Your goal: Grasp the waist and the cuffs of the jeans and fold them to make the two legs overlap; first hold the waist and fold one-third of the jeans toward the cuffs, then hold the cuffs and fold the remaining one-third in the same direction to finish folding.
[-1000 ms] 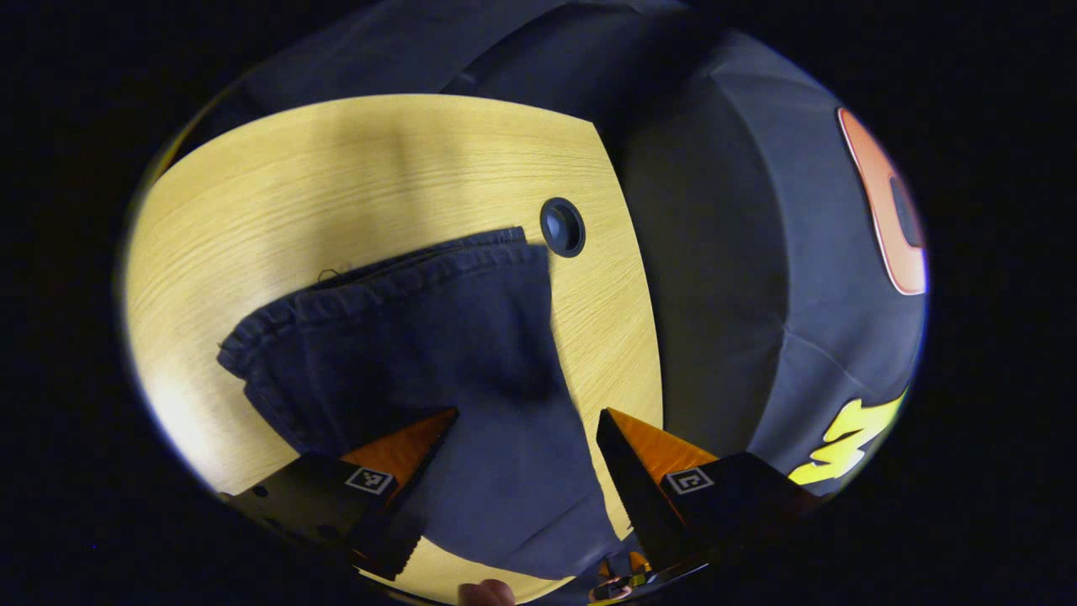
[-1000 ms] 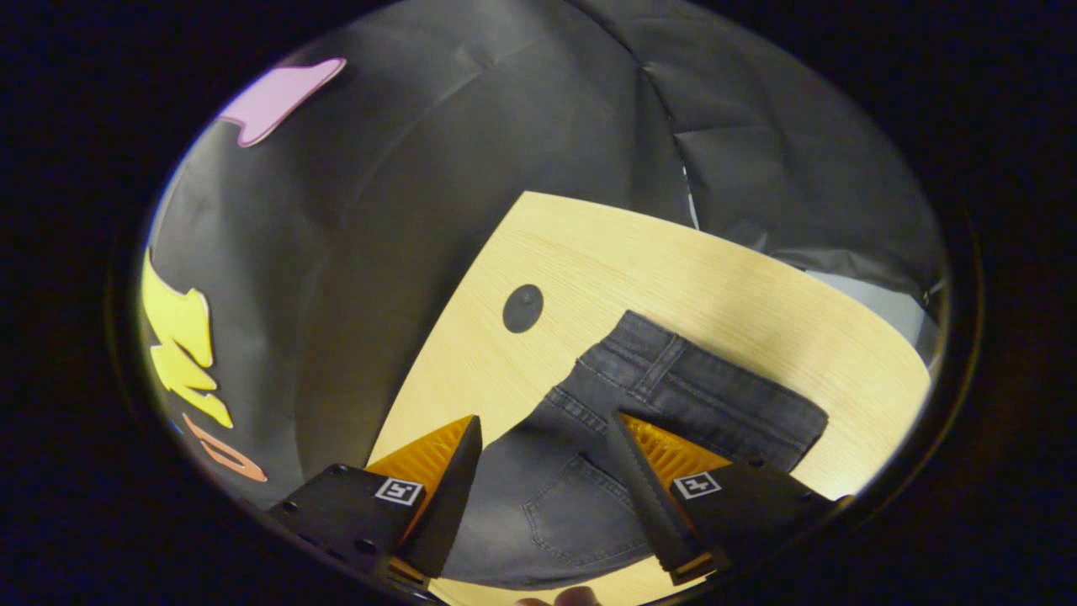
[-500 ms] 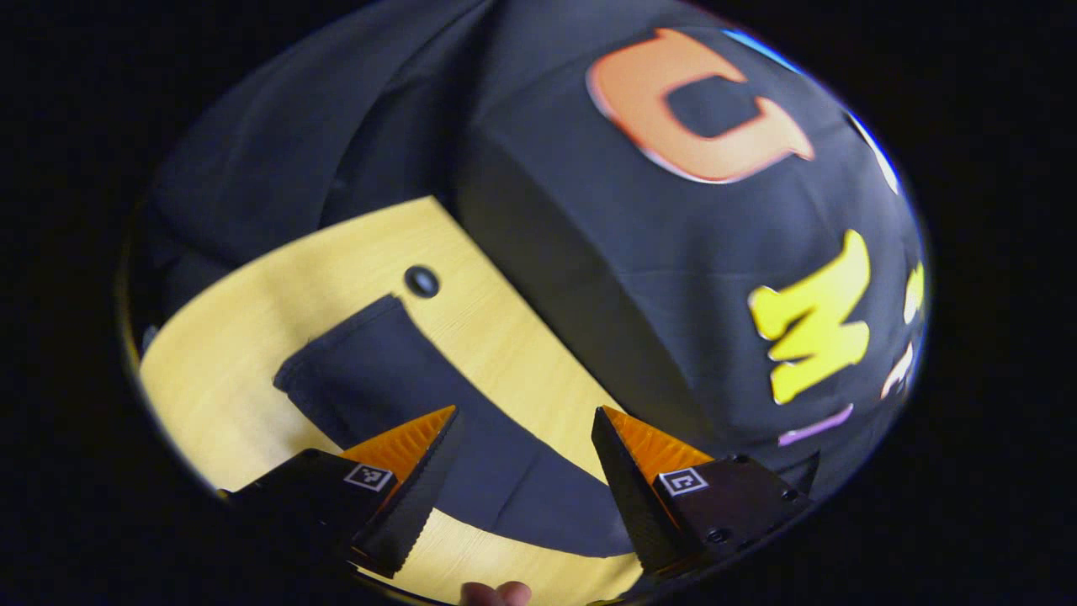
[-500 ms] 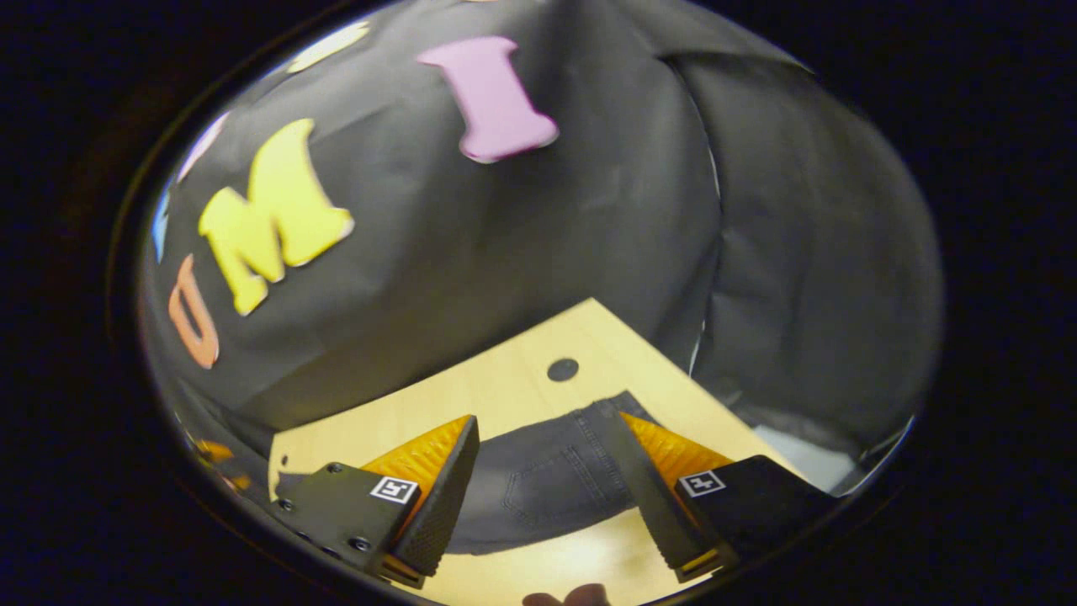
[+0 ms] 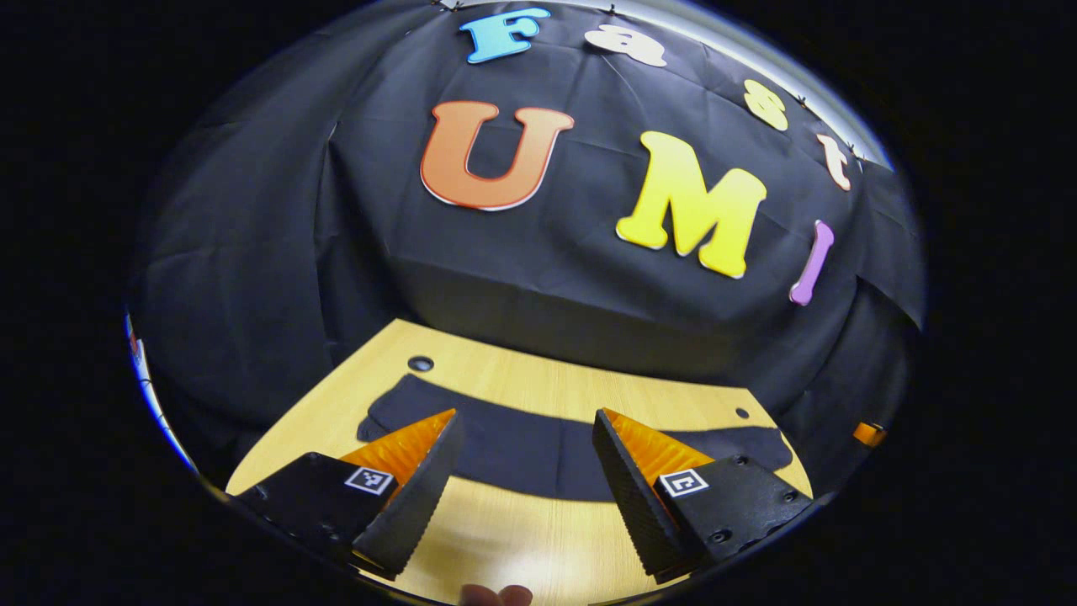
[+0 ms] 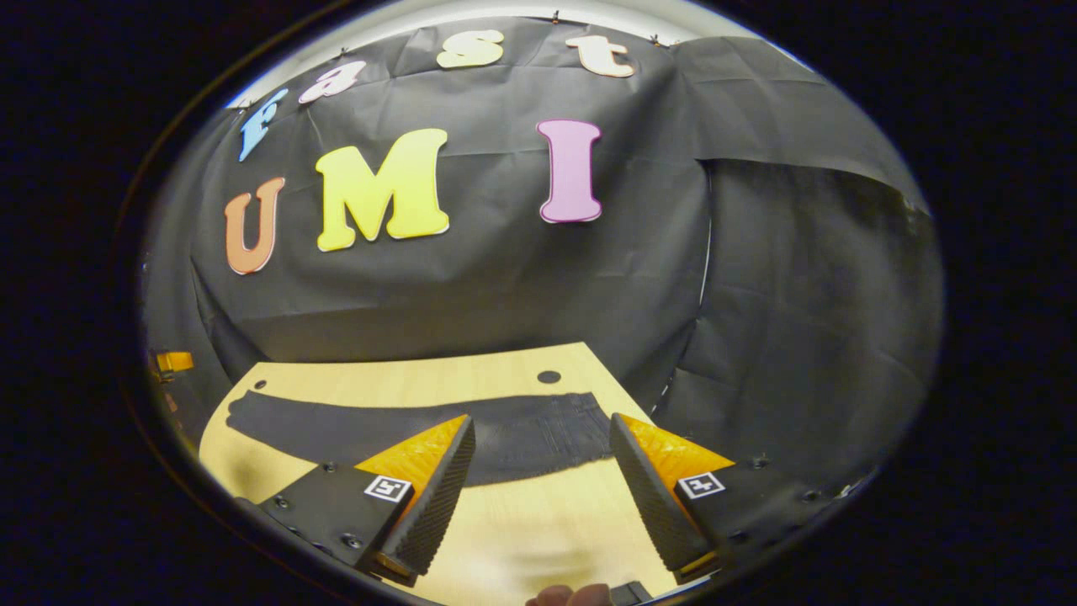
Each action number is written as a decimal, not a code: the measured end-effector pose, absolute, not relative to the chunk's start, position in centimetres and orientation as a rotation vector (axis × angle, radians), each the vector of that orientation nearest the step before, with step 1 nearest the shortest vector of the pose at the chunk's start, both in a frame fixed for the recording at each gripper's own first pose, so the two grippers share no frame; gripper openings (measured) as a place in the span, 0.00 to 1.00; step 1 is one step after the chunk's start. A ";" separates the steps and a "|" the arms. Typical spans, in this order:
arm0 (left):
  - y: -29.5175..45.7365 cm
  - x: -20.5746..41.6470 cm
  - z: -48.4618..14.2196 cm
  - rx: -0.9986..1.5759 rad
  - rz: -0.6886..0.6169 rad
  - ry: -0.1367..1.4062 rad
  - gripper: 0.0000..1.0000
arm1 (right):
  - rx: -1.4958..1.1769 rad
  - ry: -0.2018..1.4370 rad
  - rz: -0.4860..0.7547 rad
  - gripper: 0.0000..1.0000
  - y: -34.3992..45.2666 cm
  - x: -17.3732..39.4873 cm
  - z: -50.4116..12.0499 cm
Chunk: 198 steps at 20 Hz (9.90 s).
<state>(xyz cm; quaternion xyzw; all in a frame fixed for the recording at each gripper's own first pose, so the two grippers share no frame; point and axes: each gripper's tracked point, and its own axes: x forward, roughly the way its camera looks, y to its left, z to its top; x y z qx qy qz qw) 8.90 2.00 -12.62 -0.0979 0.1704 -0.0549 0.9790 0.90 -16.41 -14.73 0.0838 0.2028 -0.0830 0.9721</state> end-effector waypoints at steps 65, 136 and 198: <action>18.6 -4.4 -17.4 -0.331 0.257 0.346 0.99 | 0.040 0.523 0.253 0.11 22.6 19.8 -16.2; 17.5 24.5 -30.4 -1.410 0.202 0.438 0.72 | 0.188 0.714 0.005 0.92 0.8 0.6 -18.3; -15.2 13.9 -1.7 -0.128 -0.221 0.090 0.99 | -0.017 0.190 0.115 0.99 -2.7 2.7 -3.6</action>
